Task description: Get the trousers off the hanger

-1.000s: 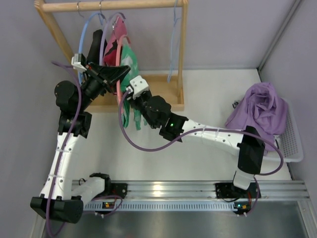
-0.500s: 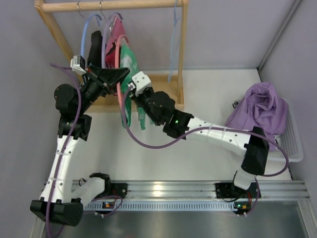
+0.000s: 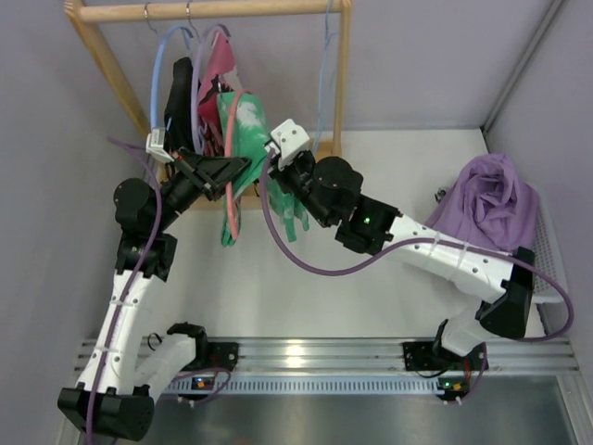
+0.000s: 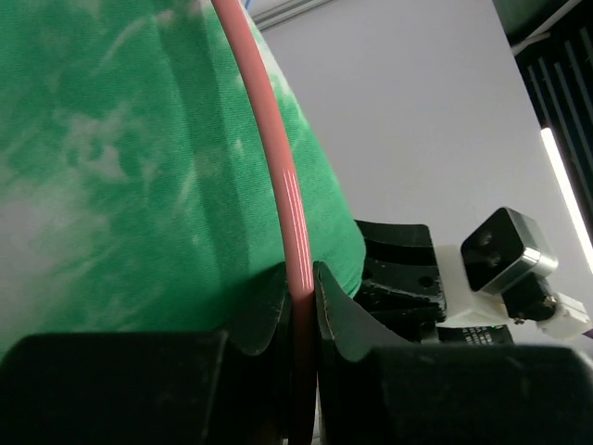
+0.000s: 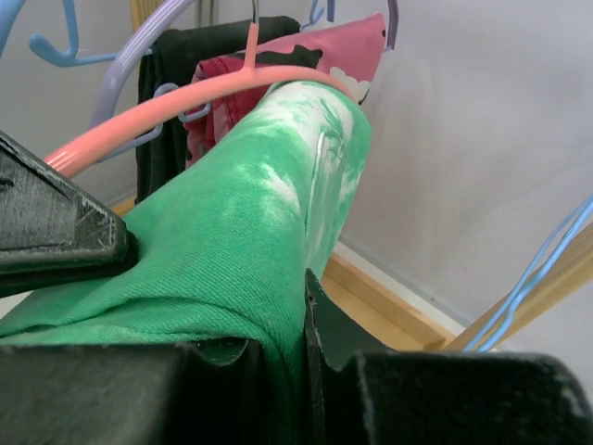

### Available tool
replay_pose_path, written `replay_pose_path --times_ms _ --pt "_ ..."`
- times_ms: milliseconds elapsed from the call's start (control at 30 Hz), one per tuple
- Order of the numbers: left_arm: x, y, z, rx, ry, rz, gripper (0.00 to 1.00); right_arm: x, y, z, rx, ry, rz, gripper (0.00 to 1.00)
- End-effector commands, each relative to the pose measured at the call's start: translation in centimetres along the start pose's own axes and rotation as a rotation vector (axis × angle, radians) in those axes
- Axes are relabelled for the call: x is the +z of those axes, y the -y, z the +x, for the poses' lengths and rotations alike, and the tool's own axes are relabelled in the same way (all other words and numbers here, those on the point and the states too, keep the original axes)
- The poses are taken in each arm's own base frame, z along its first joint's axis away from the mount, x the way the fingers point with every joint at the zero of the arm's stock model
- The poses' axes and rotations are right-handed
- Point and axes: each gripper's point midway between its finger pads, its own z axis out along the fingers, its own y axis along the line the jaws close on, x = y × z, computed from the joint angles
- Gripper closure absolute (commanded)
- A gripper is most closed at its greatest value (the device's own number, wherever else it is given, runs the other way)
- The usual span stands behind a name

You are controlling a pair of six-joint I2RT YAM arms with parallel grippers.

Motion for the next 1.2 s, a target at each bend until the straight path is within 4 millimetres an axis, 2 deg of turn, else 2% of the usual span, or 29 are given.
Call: replay_pose_path --times_ms 0,267,400,633,833,1000,1167 --pt "-0.1 -1.8 -0.1 0.032 0.016 -0.033 1.00 -4.1 6.5 -14.1 0.168 0.355 0.101 1.00" --pt "0.0 -5.0 0.3 -0.015 0.007 -0.097 1.00 -6.5 9.4 -19.0 0.186 0.463 0.145 1.00" --pt "0.1 -5.5 0.5 -0.050 -0.002 -0.109 1.00 -8.0 11.6 -22.2 0.202 0.541 0.192 1.00" --pt "0.4 -5.7 0.4 -0.063 -0.006 -0.117 1.00 -9.9 14.4 -25.5 0.221 0.629 0.256 1.00" --pt "0.2 -7.9 0.8 -0.073 -0.015 -0.173 1.00 -12.0 16.4 -28.0 0.238 0.699 0.293 1.00" --pt "0.1 -8.2 1.1 -0.058 -0.032 -0.177 1.00 -14.1 17.9 -30.0 0.240 0.760 0.319 1.00" --pt "-0.2 -6.7 1.9 0.008 -0.076 -0.132 1.00 -17.0 20.6 -31.3 0.227 0.815 0.382 1.00"
